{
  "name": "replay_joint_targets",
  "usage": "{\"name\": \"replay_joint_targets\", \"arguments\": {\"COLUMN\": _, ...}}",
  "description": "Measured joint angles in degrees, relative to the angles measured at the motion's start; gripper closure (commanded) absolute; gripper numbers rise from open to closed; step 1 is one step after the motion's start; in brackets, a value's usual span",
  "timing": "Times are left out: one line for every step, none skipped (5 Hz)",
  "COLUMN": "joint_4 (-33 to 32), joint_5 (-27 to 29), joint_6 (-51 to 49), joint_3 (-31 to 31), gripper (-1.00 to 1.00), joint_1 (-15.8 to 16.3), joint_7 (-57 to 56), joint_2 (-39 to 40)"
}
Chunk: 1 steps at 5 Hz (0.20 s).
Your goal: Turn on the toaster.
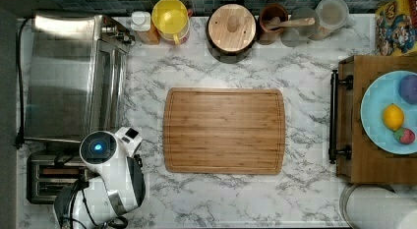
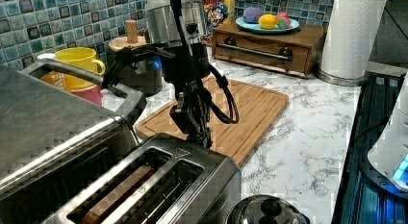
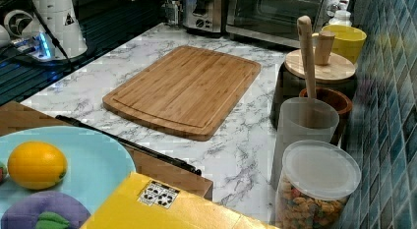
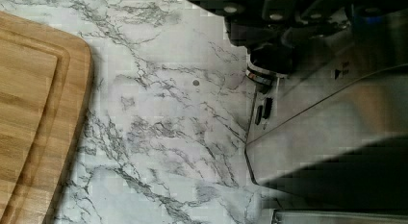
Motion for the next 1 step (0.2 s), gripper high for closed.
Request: {"name": "replay_joint_targets", "arguments": {"joint_4": 0.0, "joint_5": -0.1, "joint_6": 0.0, "joint_3": 0.1, "gripper": 1.00, "joint_1": 0.0, "joint_7": 0.0, "joint_2": 0.0}}
